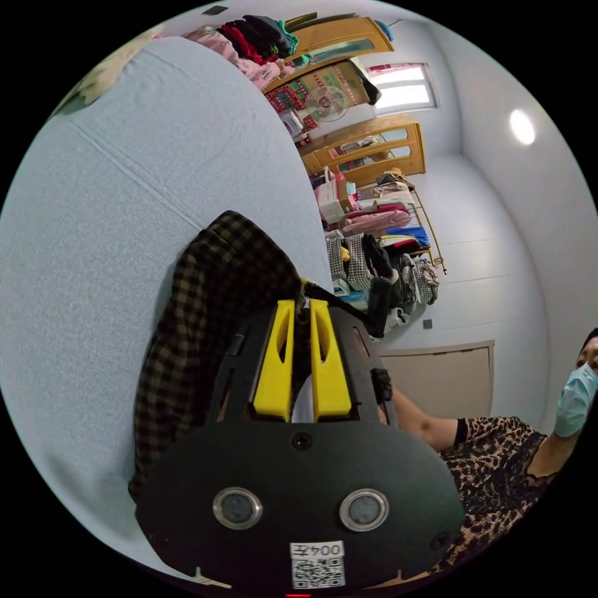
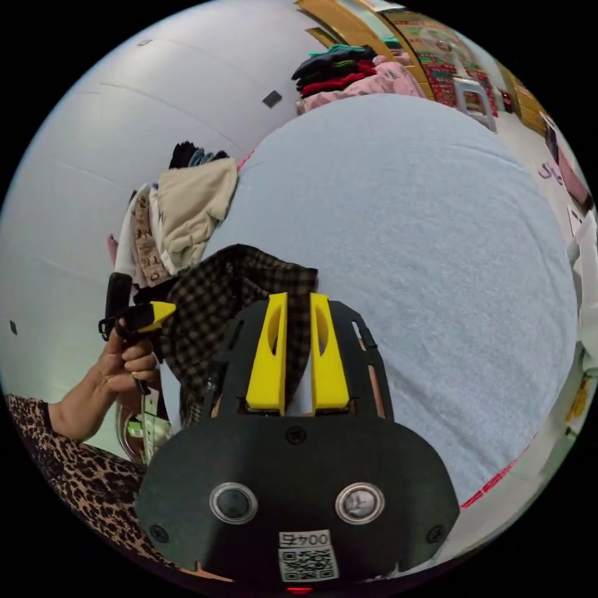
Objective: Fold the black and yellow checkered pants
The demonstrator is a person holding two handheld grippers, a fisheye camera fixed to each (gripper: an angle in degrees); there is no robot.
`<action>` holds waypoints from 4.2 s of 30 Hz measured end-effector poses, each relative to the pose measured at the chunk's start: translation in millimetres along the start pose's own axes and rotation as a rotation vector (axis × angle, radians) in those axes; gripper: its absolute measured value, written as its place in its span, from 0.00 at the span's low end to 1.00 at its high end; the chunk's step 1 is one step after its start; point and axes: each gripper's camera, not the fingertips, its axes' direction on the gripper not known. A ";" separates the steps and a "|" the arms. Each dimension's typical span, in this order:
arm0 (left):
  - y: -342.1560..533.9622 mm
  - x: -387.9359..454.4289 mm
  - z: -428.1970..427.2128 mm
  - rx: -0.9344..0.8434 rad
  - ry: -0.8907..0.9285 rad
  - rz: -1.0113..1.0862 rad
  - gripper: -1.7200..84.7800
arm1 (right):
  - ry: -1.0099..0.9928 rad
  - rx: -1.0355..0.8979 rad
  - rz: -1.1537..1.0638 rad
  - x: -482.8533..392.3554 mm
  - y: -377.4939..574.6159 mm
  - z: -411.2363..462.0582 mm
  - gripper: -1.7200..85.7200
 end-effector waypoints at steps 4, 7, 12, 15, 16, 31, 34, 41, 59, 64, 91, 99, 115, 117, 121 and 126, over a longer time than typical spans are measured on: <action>-2.1 -2.1 -0.4 0.011 0.000 -0.009 0.05 | 0.120 0.094 0.071 11.5 -3.0 -12.5 0.04; -5.6 -2.1 6.4 0.010 -0.016 -0.009 0.05 | -0.003 0.185 0.089 21.5 5.9 -32.4 0.06; -8.3 -3.1 25.8 0.018 -0.042 -0.034 0.05 | -0.256 0.211 -0.103 -21.9 38.3 -45.5 0.16; -8.6 -1.8 38.3 0.015 -0.059 -0.043 0.05 | -0.218 0.139 -0.173 -57.3 52.1 -27.6 0.21; -8.3 0.9 42.8 0.012 -0.077 -0.037 0.05 | -0.188 0.099 -0.182 -65.9 52.5 -16.7 0.22; 100.1 45.0 16.6 0.091 -0.446 0.269 0.11 | 0.088 0.020 -0.002 -67.7 28.4 36.1 0.08; 128.7 45.8 8.6 0.109 -0.513 0.267 0.11 | 0.103 0.089 0.028 -74.2 36.3 25.4 0.11; 182.4 51.8 -41.3 0.105 -0.606 0.323 0.11 | 0.111 0.128 -0.121 -156.3 98.2 12.0 0.14; 323.4 -32.6 -142.5 0.023 -0.372 0.043 0.11 | 0.286 -0.328 -0.123 -297.7 182.2 137.4 0.13; 337.6 -42.3 -145.6 0.000 -0.274 0.056 0.10 | 0.344 -0.385 -0.065 -306.2 172.1 153.2 0.08; 422.6 16.0 -183.8 0.075 -0.326 0.329 0.10 | 0.201 -0.338 -0.188 -456.9 178.9 222.1 0.04; 392.9 32.7 -162.3 -0.011 -0.503 0.443 0.11 | 0.129 -0.314 -0.135 -456.4 201.9 217.1 0.04; 378.1 34.4 -143.2 -0.020 -0.503 0.407 0.06 | 0.403 -0.206 -0.262 -487.9 297.1 197.1 0.09; 378.0 33.2 -143.8 -0.031 -0.511 0.407 0.05 | 0.446 -0.265 -0.249 -481.4 312.6 200.1 0.11; 380.8 30.5 -148.6 -0.039 -0.530 0.405 0.05 | 0.518 -0.349 -0.256 -476.2 341.6 209.0 0.15; 383.8 31.2 -152.8 -0.045 -0.547 0.413 0.04 | 0.534 -0.400 -0.260 -479.3 355.2 217.3 0.19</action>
